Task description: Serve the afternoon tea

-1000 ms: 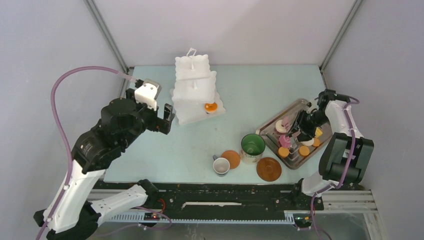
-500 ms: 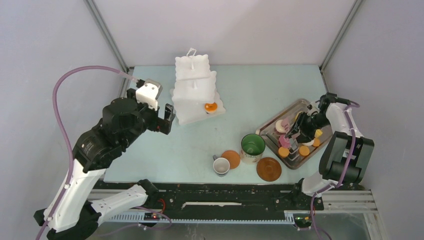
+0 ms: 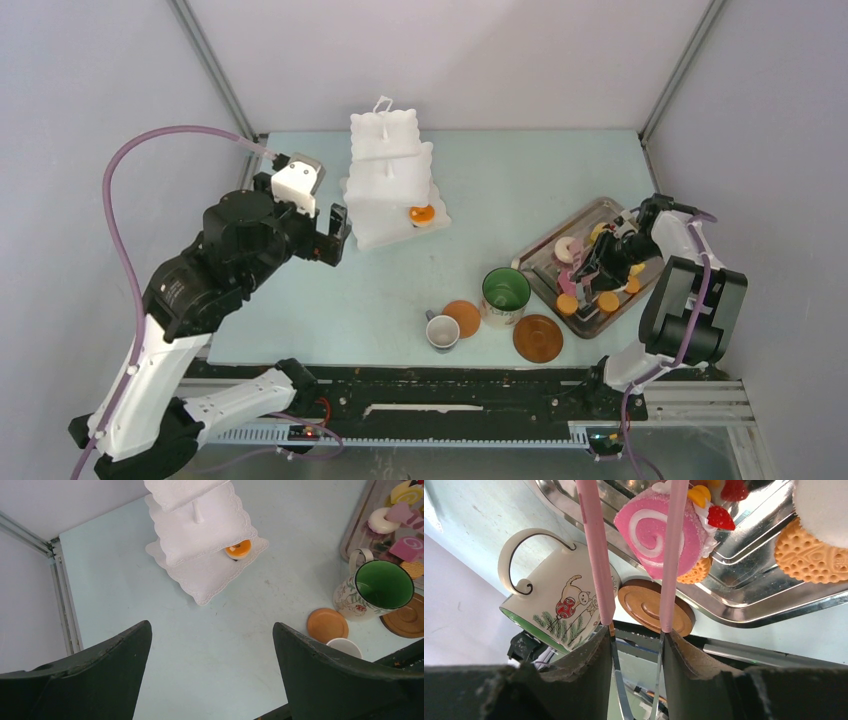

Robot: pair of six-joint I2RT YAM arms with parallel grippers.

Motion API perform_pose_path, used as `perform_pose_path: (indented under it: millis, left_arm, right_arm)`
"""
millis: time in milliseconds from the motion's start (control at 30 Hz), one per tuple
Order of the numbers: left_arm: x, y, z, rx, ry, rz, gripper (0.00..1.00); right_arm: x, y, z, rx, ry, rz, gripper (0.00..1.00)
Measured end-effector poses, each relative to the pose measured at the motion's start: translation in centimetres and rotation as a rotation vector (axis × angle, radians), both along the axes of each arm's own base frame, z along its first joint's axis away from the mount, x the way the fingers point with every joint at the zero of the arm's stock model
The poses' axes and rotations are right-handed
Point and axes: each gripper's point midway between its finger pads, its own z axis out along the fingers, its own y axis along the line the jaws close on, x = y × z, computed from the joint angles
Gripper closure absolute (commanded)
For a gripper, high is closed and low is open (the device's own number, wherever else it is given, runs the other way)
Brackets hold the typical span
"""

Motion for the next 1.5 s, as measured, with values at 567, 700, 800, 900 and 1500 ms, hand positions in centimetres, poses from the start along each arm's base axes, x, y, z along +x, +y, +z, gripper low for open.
perform_pose_path:
  millis: [567,700,800,900,1500]
  left_arm:
    - [-0.1,-0.5,0.6,-0.022,0.003,-0.019,0.02]
    - [-0.1,-0.6,0.6,-0.029,0.007,-0.020,0.02]
    - [-0.2,-0.6,0.6,-0.030,0.007,-0.020,0.02]
    - [-0.2,-0.6,0.6,-0.030,0.007,-0.020,0.02]
    - [-0.4,-0.8,0.5,-0.038,0.012,-0.035,0.02]
  right_arm:
    - [0.6,-0.5,1.2,0.017,-0.076,-0.031,1.00]
    - [0.7,-0.9,2.0,0.006,-0.110,-0.048,1.00]
    - [0.6,-1.1,2.2,0.003,-0.118,-0.057,0.99]
    - [0.6,-1.1,2.3,0.007,-0.117,-0.059,0.86]
    - [-0.1,-0.5,1.3,-0.130,-0.087,0.046,0.60]
